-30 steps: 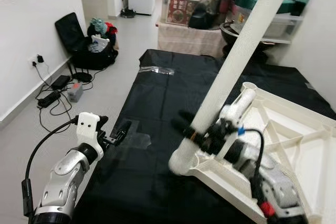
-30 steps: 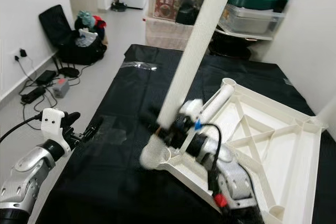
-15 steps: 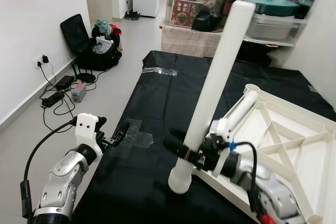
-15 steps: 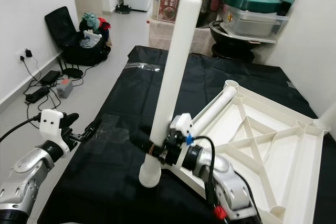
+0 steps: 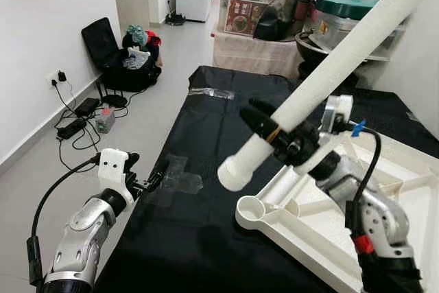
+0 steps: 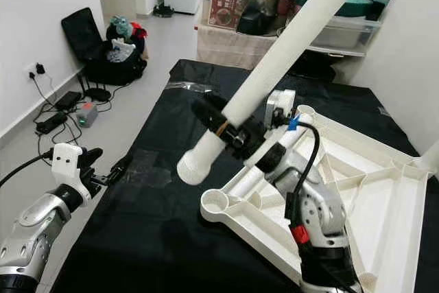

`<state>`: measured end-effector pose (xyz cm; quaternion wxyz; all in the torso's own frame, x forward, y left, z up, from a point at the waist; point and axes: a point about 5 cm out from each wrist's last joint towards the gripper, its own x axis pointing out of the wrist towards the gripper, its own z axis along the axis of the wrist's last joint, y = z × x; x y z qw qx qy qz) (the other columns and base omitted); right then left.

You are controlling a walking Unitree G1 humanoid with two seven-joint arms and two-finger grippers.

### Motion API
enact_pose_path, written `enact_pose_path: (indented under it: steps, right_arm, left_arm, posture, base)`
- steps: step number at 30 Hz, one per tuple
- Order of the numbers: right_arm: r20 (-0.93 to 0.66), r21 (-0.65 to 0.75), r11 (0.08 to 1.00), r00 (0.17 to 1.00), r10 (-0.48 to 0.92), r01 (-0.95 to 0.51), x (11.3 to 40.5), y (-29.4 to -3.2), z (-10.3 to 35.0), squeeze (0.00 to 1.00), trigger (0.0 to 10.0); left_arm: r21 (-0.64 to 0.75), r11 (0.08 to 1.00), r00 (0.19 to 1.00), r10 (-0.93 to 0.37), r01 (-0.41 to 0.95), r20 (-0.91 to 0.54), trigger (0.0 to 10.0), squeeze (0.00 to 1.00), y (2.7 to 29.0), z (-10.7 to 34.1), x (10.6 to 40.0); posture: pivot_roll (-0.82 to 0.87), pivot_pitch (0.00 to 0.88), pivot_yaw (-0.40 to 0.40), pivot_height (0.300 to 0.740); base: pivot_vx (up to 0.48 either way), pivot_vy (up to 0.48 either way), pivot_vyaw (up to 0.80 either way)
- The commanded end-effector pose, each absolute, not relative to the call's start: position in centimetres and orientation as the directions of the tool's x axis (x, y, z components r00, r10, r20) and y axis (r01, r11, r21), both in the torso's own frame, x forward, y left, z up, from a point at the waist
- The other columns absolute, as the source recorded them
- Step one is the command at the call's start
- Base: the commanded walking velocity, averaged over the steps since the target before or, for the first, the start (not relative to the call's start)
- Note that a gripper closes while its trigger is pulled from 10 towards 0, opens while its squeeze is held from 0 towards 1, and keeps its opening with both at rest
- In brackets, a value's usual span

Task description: Building children table

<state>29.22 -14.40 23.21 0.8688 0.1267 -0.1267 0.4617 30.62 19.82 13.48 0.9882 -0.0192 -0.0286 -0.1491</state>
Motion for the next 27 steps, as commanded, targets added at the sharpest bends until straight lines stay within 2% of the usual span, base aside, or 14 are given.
enact_pose_path:
  steps: [1,5,10,23,27]
  right_arm:
    - [0.282,0.057,0.563,0.554,0.783,-0.825,29.3,-14.5,22.5,0.00,10.0]
    - [0.195,0.013,0.587,0.578,0.792,-0.809,29.2,-14.4,21.1,0.00,10.0]
    - [0.046,-0.125,0.620,0.620,0.783,-0.774,29.4,-14.4,18.8,0.00,10.0]
    - [0.038,-0.138,0.664,0.666,0.745,-0.735,29.9,-14.4,17.5,0.00,10.0]
    - [0.046,-0.093,0.664,0.663,0.747,-0.742,29.7,-14.1,17.0,0.00,10.0]
  left_arm:
    - [-0.048,0.952,0.953,-0.300,0.303,0.048,10.0,0.00,19.7,13.1,30.6]
    - [-0.047,0.951,0.952,-0.303,0.305,0.047,10.0,0.00,19.6,13.1,30.6]
    - [-0.048,0.950,0.951,-0.307,0.309,0.047,10.0,0.00,19.5,13.1,30.7]
    - [-0.050,0.950,0.950,-0.308,0.310,0.046,10.0,0.00,19.5,13.1,30.8]
    - [-0.051,0.949,0.950,-0.308,0.310,0.045,10.0,0.00,19.5,13.0,30.7]
  posture:
    - [0.11,0.000,-0.104,0.740]
    - [0.11,0.000,-0.101,0.740]
    - [0.11,0.000,-0.100,0.740]
    - [0.11,0.000,-0.098,0.740]
    - [0.11,0.000,-0.098,0.740]
  base:
    - [0.000,0.000,0.00]
    - [0.000,0.000,0.00]
    - [0.000,0.000,0.00]
    - [0.000,0.000,0.00]
    - [0.000,0.000,0.00]
